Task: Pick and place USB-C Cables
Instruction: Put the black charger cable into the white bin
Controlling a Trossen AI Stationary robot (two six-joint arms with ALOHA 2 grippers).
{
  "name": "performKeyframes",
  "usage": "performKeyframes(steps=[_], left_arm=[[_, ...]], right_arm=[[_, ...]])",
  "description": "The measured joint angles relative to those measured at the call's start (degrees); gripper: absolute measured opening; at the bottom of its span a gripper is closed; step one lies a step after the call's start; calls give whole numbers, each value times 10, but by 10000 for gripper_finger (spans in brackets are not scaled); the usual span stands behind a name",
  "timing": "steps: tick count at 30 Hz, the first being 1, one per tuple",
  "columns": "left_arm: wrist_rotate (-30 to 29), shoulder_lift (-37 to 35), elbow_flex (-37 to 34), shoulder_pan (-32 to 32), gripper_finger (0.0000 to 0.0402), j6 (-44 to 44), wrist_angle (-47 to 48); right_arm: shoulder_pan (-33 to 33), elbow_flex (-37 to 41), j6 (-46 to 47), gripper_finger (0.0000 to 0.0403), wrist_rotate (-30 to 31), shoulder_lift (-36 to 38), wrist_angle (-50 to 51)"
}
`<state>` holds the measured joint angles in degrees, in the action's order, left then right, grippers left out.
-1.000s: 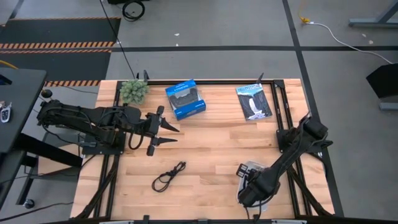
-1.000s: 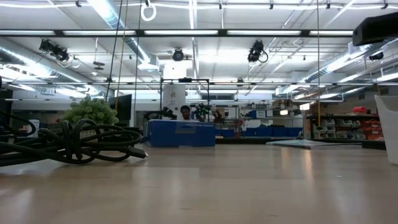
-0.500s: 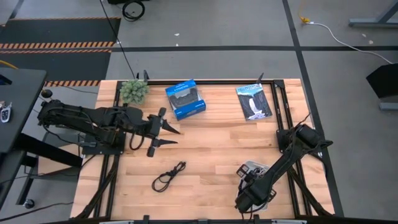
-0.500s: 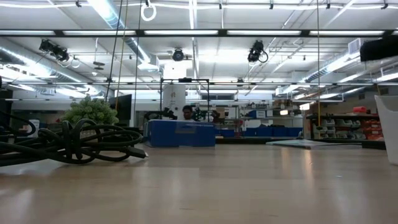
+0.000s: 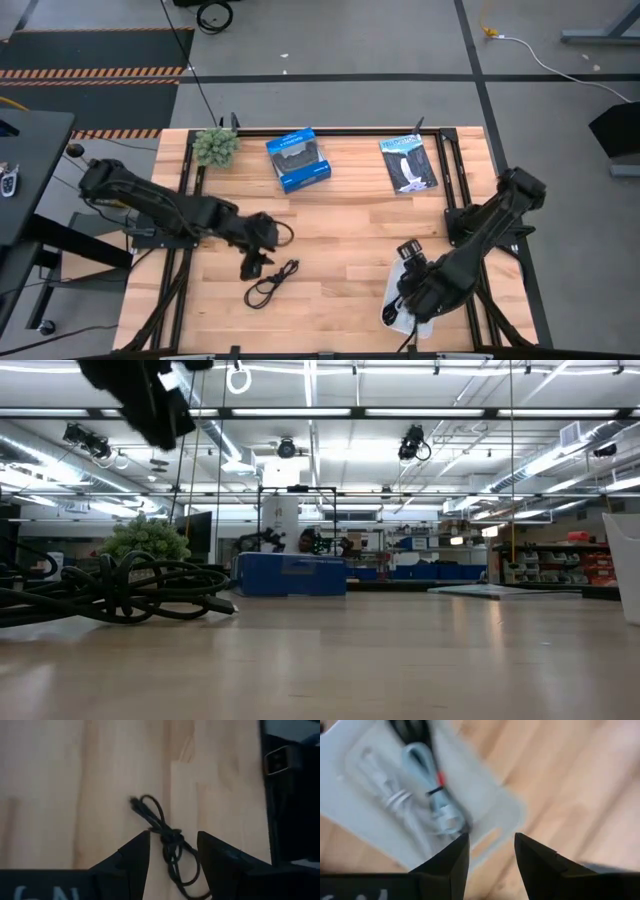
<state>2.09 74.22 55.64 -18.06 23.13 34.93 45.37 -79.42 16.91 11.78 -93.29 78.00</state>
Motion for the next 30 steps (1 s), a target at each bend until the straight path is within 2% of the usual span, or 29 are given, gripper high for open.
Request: performKeyframes(steps=[5, 12, 19, 24, 30], left_arm=[[-9, 71, 0, -28, 172, 89, -4], [-27, 143, 0, -51, 173, 172, -8], [-48, 172, 0, -73, 222, 240, -14], [-52, 177, 0, -91, 261, 243, -58], [-105, 183, 1, -104, 259, 257, -60]], right_arm=[[9, 0, -24, 163, 106, 71, 2], [11, 0, -76, 162, 187, 145, 2], [0, 0, -119, 162, 203, 169, 2], [-12, 0, -143, 162, 203, 167, 3], [-18, 0, -144, 162, 203, 166, 2]])
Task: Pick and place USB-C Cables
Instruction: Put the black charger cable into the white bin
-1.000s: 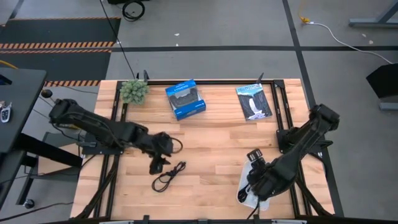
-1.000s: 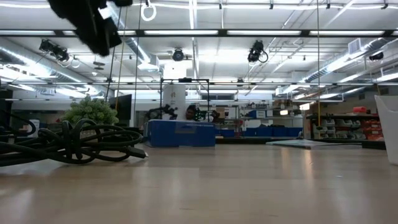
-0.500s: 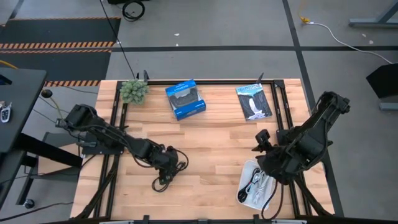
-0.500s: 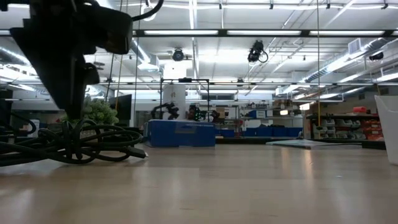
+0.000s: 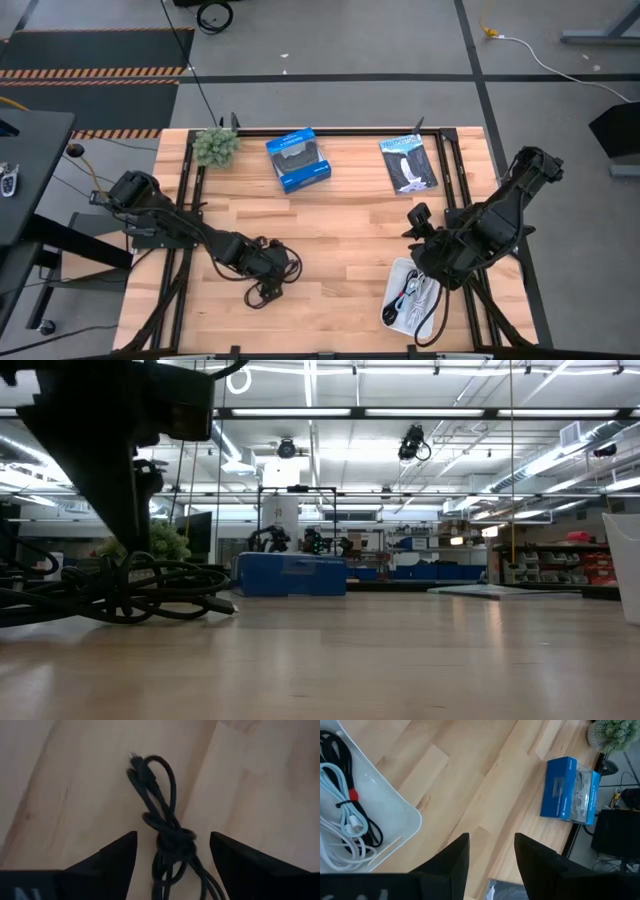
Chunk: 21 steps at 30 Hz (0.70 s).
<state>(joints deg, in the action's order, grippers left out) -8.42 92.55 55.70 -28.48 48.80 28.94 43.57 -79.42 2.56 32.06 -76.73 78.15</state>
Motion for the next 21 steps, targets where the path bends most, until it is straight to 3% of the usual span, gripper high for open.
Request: performKeyframes(steps=[10, 21], left_arm=[[12, 71, 0, -2, 210, -13, -7], [-1, 76, 37, 4, 103, -95, -6]], right_arm=[[1, 0, 38, 162, -2, 0, -12], [0, 0, 142, 162, 3, 0, -14]])
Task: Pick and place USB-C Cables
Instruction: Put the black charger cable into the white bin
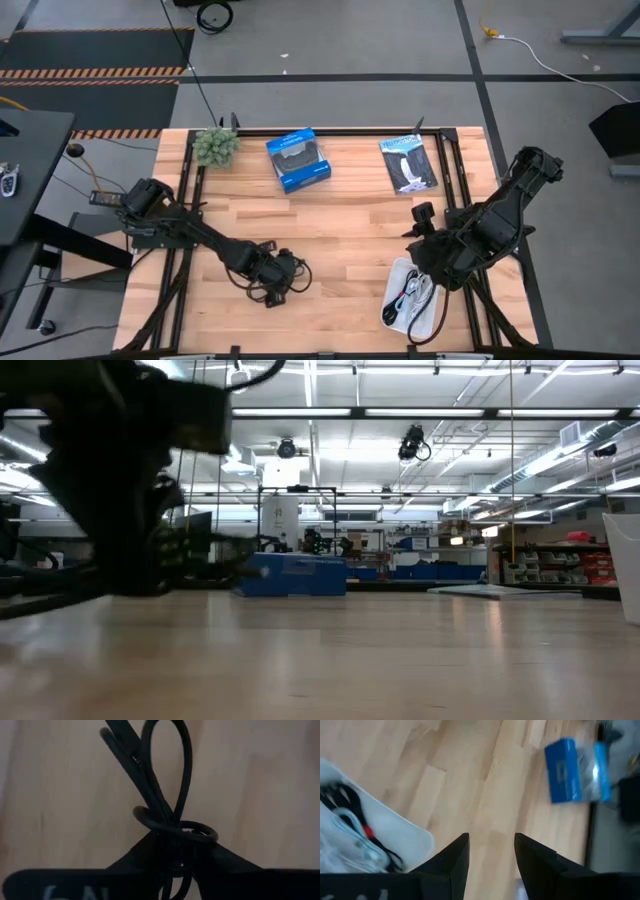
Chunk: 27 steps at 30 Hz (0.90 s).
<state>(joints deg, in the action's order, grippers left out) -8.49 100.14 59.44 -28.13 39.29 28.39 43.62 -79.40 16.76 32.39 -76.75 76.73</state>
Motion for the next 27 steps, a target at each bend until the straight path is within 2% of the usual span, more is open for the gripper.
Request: performKeyframes(steps=[4, 8, 11, 16, 21, 27], left_arm=[[-61, 0, 47, 5, 95, -61, -2], [-176, 0, 89, 14, 102, -174, -37], [-233, 0, 109, 25, 108, -271, -98], [-251, 0, 137, 50, 109, -394, -198], [-252, 0, 160, 67, 110, -519, -304], [-248, 0, 181, 75, 111, -641, -412]], right_arm=[[0, 6, 88, 162, 0, 0, -5], [-2, 37, 142, 162, 29, 0, -18], [-2, 59, 172, 162, 54, 0, -51], [-2, 63, 155, 162, 81, 6, -132], [-2, 63, 123, 167, 145, 28, -202], [-7, 63, 72, 189, 147, 51, -275]])
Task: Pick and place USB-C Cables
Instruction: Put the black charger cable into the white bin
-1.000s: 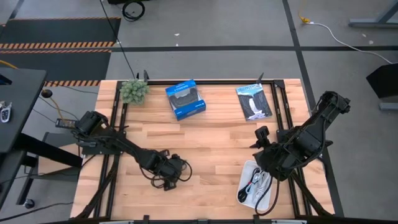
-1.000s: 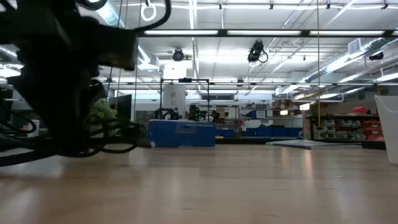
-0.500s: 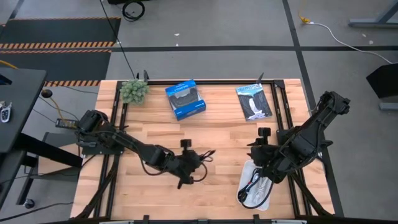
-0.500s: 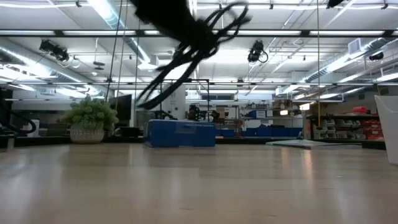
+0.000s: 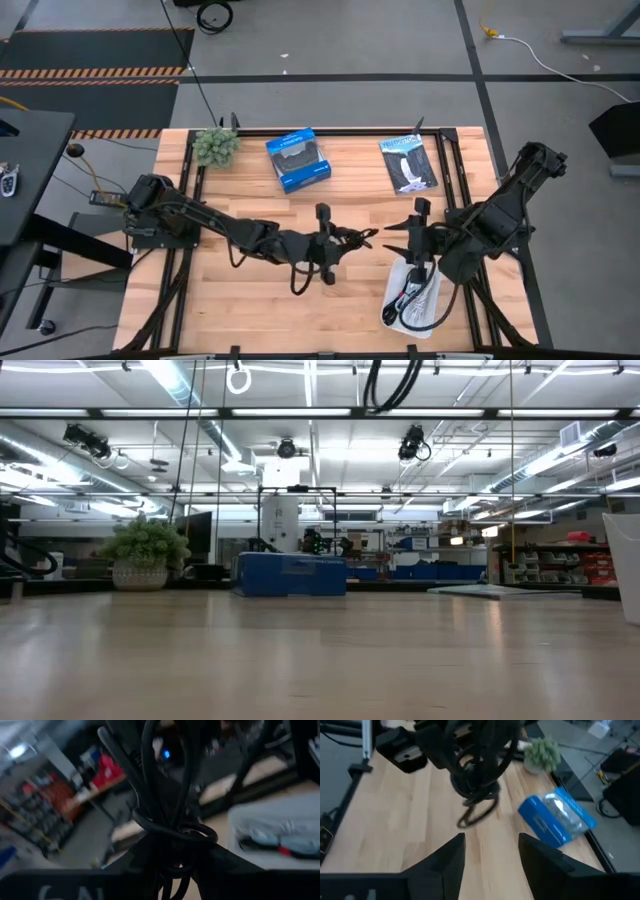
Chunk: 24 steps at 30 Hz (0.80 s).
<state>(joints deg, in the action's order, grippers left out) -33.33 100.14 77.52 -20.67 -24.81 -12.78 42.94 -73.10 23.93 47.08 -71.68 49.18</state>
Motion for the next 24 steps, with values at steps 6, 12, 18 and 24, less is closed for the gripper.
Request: performKeyframes(steps=[6, 12, 18, 24], left_arm=[[16, 0, 1, 2, 111, -59, -57], [17, 0, 1, 6, 112, -64, -64], [25, 0, 1, 11, 112, -73, -71], [27, 0, 1, 22, 112, -78, -83]], right_arm=[[-7, 0, -66, 222, -1, -1, -77], [-27, 0, -123, 242, -5, -4, -146], [-53, 0, -184, 239, -31, -4, -210], [-77, 0, -227, 221, -64, -4, -258]])
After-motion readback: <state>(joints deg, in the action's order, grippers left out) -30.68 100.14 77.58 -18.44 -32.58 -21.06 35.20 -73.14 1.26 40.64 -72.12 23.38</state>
